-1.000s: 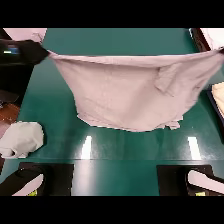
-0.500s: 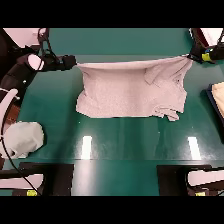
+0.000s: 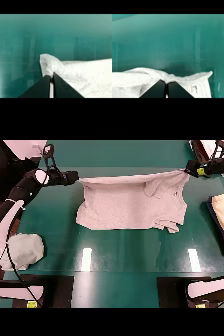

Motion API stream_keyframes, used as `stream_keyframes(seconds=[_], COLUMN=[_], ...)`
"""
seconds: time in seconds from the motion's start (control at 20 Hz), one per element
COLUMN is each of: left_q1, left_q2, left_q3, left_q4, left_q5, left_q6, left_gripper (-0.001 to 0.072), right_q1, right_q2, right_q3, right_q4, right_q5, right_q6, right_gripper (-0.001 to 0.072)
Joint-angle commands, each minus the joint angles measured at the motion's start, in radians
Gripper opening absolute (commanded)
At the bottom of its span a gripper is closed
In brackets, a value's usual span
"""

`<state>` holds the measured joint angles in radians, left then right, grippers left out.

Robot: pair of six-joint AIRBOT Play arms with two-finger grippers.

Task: Fold the shirts.

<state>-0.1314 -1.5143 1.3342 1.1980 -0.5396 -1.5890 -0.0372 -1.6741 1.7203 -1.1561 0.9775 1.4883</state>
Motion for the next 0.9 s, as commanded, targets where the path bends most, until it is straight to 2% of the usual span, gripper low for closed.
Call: stream_keyframes(seconds=[0.0, 0.2, 0.4, 0.6, 0.65, 0.7, 0.75, 0.8, 0.85], left_q1=[0.001, 0.001, 0.001, 0.001, 0.001, 0.001, 0.001, 0.001, 0.002], left_q2=[-0.002, -0.005, -0.014, -0.031, -0.031, -0.03, -0.03, -0.03, -0.026], left_q3=[-0.001, -0.021, -0.057, -0.057, -0.056, -0.056, -0.056, -0.048, -0.033], left_q4=[0.002, 0.003, 0.003, 0.002, 0.002, 0.002, 0.004, 0.014, 0.048], left_q5=[-0.075, -0.158, -0.152, -0.176, -0.182, -0.193, -0.213, -0.249, -0.303], left_q6=[0.027, 0.027, 0.027, 0.026, 0.026, 0.026, 0.026, 0.026, 0.028], left_gripper=[0.0025, 0.0025, 0.0025, 0.0026, 0.0093, 0.0354, 0.0587, 0.0603, 0.0603], right_q1=[-0.013, 0.006, 0.013, 0.013, 0.012, 0.012, 0.012, 0.009, 0.0], right_q2=[-0.002, 0.001, 0.001, 0.001, 0.003, 0.006, 0.01, 0.019, 0.035], right_q3=[0.0, -0.064, -0.187, -0.218, -0.218, -0.218, -0.218, -0.218, -0.218], right_q4=[-0.002, -0.131, -0.123, -0.119, -0.119, -0.119, -0.119, -0.119, -0.119], right_q5=[0.067, 0.176, 0.145, 0.142, 0.142, 0.146, 0.157, 0.176, 0.199], right_q6=[-0.016, -0.019, -0.012, -0.011, -0.01, -0.01, -0.01, -0.011, -0.013], right_gripper=[0.0015, 0.0014, 0.0015, 0.0016, 0.0023, 0.0132, 0.0313, 0.0342, 0.0342])
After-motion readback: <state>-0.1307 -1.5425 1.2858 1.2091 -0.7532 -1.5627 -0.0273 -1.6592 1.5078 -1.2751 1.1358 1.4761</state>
